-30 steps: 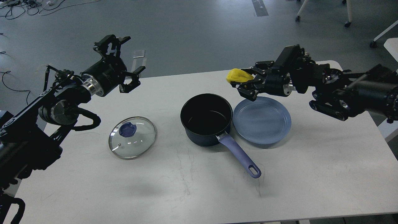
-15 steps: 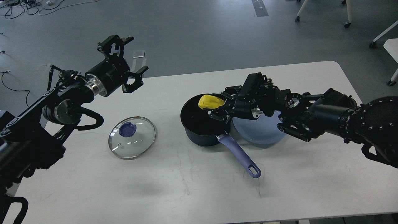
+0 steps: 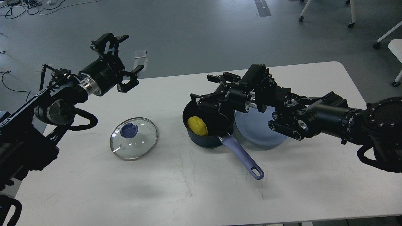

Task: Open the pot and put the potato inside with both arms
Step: 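Release the potato into the pot and raise the right gripper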

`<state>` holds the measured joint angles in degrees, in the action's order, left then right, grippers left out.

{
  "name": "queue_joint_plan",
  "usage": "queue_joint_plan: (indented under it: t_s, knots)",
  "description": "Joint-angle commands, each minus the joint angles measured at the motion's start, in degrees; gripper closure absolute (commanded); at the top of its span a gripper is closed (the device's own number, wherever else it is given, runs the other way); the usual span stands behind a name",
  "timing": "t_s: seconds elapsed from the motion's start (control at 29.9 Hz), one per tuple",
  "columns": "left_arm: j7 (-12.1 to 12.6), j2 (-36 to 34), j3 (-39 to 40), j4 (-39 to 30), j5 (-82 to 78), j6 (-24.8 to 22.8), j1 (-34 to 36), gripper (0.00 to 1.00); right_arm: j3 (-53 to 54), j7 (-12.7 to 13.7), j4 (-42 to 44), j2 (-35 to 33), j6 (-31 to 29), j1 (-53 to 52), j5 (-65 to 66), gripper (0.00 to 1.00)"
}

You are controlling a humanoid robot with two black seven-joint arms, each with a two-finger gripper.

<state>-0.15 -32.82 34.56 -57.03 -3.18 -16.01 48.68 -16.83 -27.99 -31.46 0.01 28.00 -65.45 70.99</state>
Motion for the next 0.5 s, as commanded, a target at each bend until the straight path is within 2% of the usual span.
queue_joint_plan:
  t_s: [0.0, 0.07, 0.2, 0.27, 0.47]
  knots:
    - [-0.02, 0.21, 0.33, -0.01, 0.01, 0.01, -0.08, 0.0, 5.3, -0.01, -1.5, -0.01, -0.4, -1.95, -11.26, 0.0]
    - [-0.11, 0.21, 0.33, 0.07, 0.1, 0.01, -0.08, 0.0, 6.36, -0.01, -2.2, -0.01, -1.98, -3.1, -17.18, 0.0]
    - [-0.29, 0.47, 0.59, 0.07, 0.45, 0.1, -0.17, 0.0, 9.87, -0.01, -5.19, -3.07, -11.28, -7.14, -38.77, 0.0]
    - [-0.37, 0.56, 0.68, 0.07, 0.72, 0.1, -0.17, 0.0, 11.81, -0.01, -5.72, -4.04, -14.37, -7.41, -43.55, 0.0]
    - [-3.1, 2.67, 1.65, 0.16, 0.72, 0.63, -0.43, 0.0, 27.09, 3.02, -7.39, -9.76, -30.8, -4.43, -57.53, 0.0]
